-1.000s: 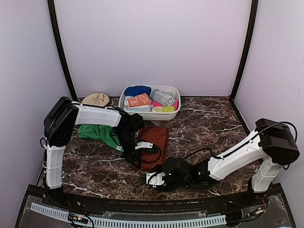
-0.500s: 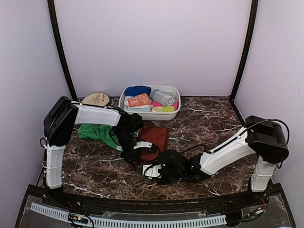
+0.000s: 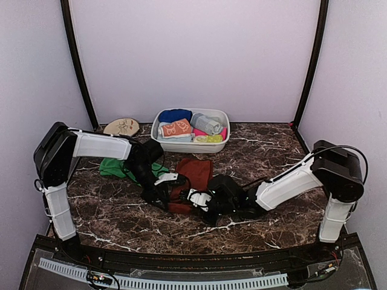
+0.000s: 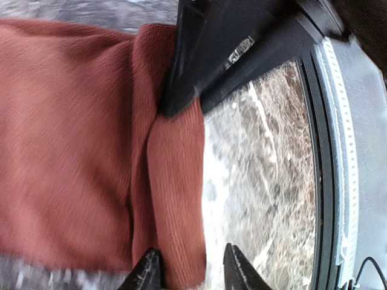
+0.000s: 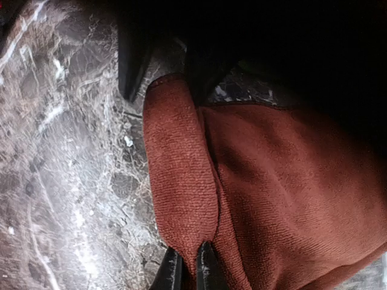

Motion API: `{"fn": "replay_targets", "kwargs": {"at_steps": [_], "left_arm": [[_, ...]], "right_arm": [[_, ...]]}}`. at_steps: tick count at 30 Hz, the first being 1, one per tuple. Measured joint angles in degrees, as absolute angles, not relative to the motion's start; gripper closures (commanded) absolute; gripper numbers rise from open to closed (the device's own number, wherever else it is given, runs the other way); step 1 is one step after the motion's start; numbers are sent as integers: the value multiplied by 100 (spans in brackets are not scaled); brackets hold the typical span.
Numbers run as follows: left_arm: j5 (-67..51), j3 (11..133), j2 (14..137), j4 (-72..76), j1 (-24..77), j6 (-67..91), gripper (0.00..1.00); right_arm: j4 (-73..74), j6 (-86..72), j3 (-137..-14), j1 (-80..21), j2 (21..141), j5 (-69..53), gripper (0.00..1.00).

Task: Roll the towels
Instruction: Roll the towel at the center of the board.

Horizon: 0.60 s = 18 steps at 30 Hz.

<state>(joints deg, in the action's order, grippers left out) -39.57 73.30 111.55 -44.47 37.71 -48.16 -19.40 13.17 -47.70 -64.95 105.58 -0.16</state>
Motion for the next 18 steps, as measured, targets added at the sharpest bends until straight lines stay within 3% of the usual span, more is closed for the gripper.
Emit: {"fn": "replay_targets", "kwargs": {"at_steps": [9, 18], "left_arm": [[-3476, 6720, 9872, -3830, 3387, -4919, 63], [-2711, 6573, 9684, -3341, 4530, -5100, 64]], "right_arm": [[-1708, -799, -4921, -5349, 10709, -2655, 100], [-1304, -2244, -5476, -4797, 11308, -4285, 100]]}}
